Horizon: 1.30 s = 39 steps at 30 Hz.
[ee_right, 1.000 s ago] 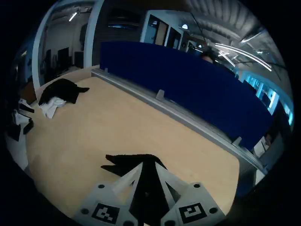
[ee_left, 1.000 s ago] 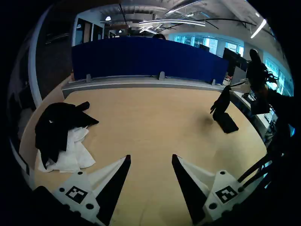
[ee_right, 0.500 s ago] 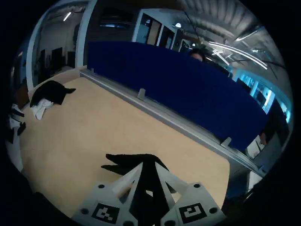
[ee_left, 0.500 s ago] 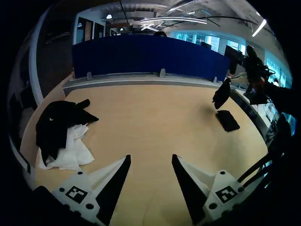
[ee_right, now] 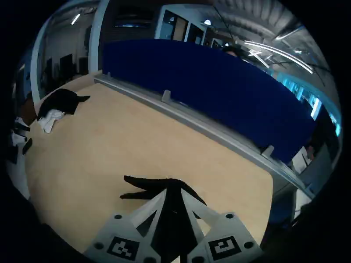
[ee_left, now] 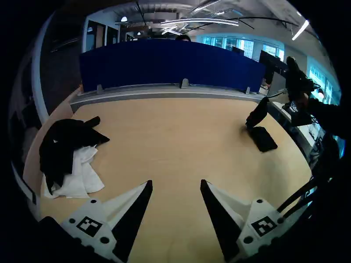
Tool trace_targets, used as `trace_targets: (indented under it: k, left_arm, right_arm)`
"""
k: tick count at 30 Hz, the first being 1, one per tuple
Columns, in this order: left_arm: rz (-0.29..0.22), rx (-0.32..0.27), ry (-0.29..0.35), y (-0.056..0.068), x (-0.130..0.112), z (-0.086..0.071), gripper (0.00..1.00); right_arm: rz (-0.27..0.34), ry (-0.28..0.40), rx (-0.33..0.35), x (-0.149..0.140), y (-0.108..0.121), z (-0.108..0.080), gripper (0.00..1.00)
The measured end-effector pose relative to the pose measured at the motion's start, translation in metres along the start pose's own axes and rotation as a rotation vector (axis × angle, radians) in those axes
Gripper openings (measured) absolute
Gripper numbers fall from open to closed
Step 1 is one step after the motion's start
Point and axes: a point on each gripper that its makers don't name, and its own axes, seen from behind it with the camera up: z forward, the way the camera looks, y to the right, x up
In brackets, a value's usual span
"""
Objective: Fold towel
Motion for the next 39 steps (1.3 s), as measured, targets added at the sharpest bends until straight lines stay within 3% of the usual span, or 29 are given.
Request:
trace_targets:
  k: [17, 30, 39]
  left_arm:
    - [0.03, -0.028, -0.007, 0.014, 0.003, 0.003, 0.8]
    - [0.043, -0.028, -0.004, 0.014, 0.005, -0.002, 0.8]
    - [0.057, -0.031, -0.006, 0.018, 0.006, -0.002, 0.8]
  right_arm:
    - [0.106, -0.073, -0.013, -0.091, -0.013, -0.03, 0.08]
    - [0.209, -0.181, -0.019, -0.176, -0.036, -0.036, 0.08]
    - [0.242, -0.239, -0.025, -0.209, -0.05, -0.03, 0.08]
